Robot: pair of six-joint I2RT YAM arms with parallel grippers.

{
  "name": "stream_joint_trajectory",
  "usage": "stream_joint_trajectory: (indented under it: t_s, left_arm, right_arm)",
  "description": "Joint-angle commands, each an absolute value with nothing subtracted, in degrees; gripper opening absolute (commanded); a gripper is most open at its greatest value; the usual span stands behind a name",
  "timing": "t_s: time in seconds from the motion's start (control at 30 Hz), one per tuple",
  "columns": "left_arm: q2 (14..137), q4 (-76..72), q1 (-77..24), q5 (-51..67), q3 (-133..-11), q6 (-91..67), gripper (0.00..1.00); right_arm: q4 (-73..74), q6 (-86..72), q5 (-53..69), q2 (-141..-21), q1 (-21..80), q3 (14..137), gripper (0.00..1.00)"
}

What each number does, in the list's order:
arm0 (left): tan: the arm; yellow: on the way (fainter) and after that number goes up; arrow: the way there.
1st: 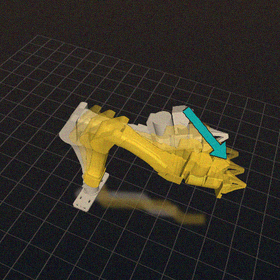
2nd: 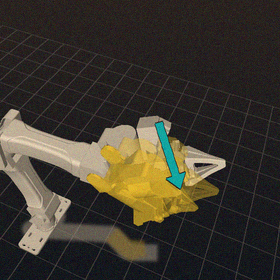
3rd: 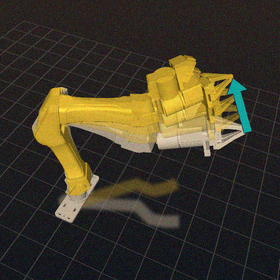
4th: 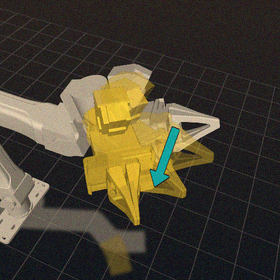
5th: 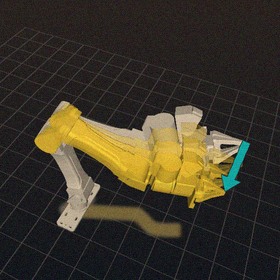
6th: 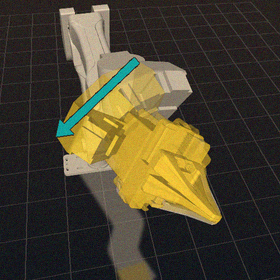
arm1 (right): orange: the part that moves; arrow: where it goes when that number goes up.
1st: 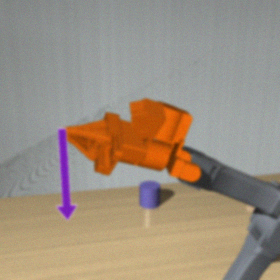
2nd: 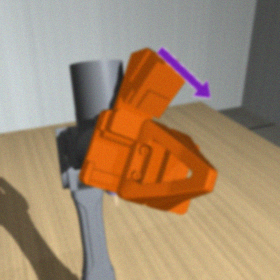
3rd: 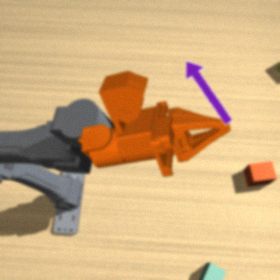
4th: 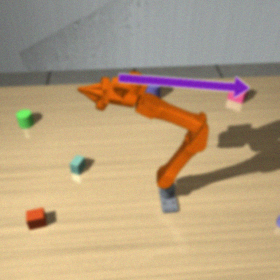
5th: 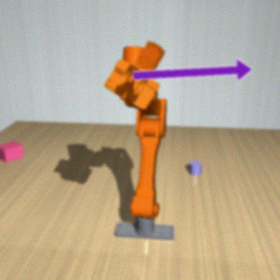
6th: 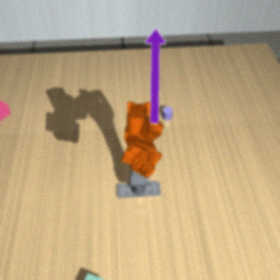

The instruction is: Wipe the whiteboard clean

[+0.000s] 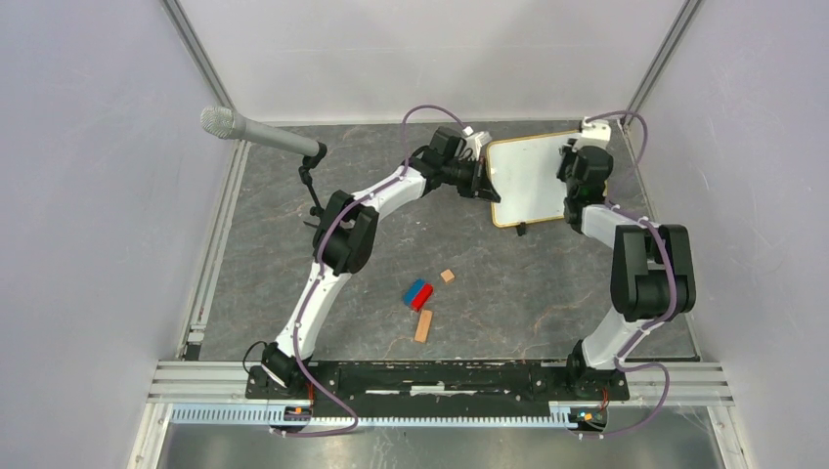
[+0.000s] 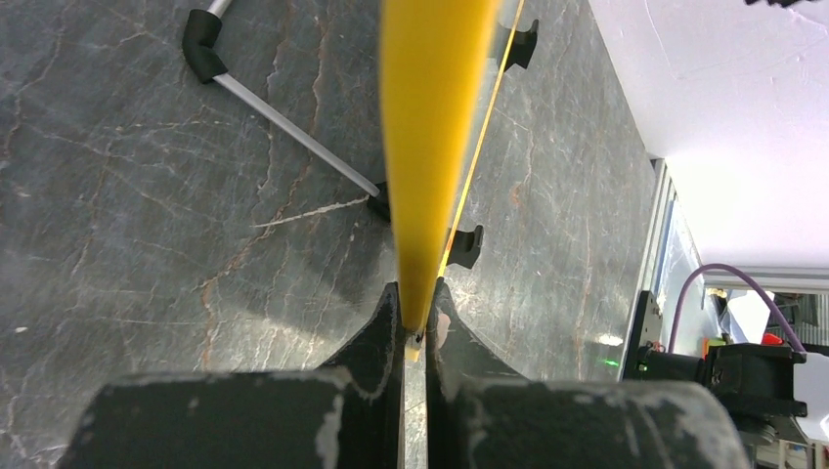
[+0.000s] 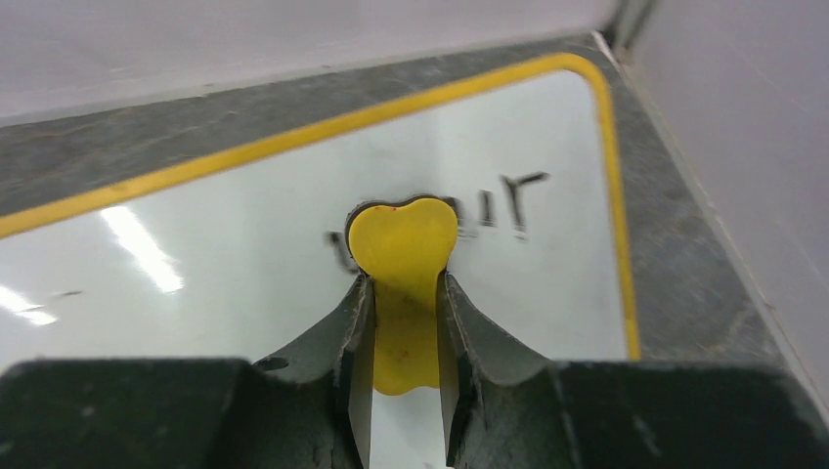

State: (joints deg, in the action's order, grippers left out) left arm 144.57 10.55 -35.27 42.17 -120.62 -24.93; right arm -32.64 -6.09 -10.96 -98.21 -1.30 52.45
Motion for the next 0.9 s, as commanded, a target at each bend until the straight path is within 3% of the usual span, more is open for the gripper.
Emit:
stream_joint_trajectory:
  t_s: [0.0, 0.47, 0.63, 0.87]
  left_arm:
    - [147.45, 18.19, -34.50, 38.39, -122.84, -19.55, 0.02]
    - [149.21, 19.51, -34.37, 41.17, -124.91, -19.94, 0.02]
    - [150.70, 20.65, -34.40, 42.80, -127.40, -20.57, 0.02]
    - [151.51, 21.36, -34.41, 44.30, -128.38, -20.65, 0.02]
  right_arm:
    - [-34.09, -6.27, -4.24, -100.97, 2.41, 57.92, 0.09]
    - [-27.14, -14.64, -4.31, -108.02, -9.78, 64.23, 0.08]
    - [-26.01, -11.01, -0.74, -107.54, -7.81, 66.11, 0.08]
    - [-23.57, -4.93, -2.29, -106.30, 2.55, 69.90, 0.09]
